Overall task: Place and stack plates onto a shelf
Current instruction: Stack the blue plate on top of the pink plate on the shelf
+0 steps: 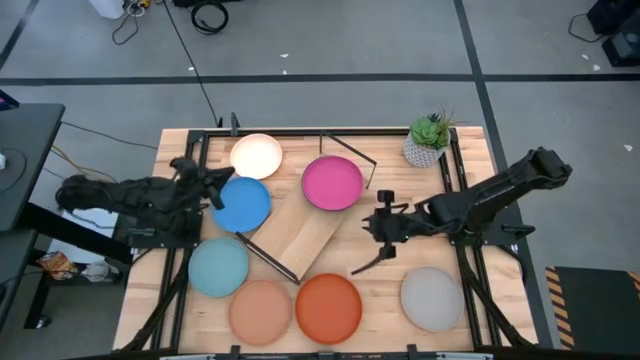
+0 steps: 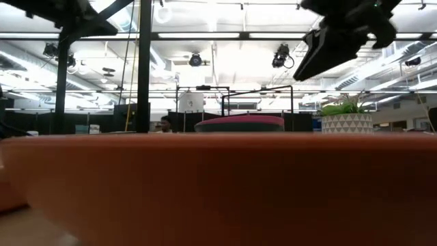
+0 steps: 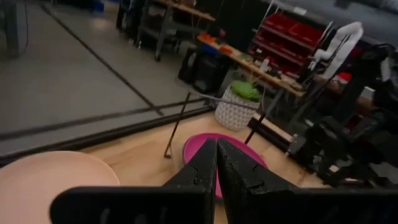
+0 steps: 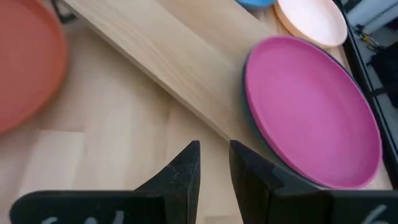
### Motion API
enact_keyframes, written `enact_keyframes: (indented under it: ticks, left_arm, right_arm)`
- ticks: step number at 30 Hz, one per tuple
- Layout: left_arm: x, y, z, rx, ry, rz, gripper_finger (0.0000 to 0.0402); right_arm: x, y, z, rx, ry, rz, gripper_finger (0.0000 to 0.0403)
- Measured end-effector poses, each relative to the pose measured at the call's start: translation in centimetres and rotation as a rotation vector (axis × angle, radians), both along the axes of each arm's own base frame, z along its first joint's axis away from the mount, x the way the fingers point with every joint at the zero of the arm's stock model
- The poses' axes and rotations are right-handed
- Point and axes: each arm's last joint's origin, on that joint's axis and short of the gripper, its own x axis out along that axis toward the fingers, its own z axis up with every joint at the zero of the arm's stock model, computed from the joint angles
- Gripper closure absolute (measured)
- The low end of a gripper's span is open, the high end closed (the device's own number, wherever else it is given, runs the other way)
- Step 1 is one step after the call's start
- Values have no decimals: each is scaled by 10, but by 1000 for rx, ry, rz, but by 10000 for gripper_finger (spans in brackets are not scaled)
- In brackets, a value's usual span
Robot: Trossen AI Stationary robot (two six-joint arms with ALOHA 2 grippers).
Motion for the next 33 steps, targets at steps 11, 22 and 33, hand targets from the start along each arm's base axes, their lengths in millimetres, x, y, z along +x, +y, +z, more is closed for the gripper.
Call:
enact_keyframes:
  ticks: [11,22,33]
  left_arm:
    - [62,47,-5,-204,267,-20,381]
    - [74,87,-64,-512,689,-50,365]
    - [68,112,-81,-587,885,18,274]
  right_arm:
    - [-4,28,5,-2,-65,138,312]
    - [-11,43,1,9,-79,210,312]
    - [-24,41,-40,-8,-102,254,312]
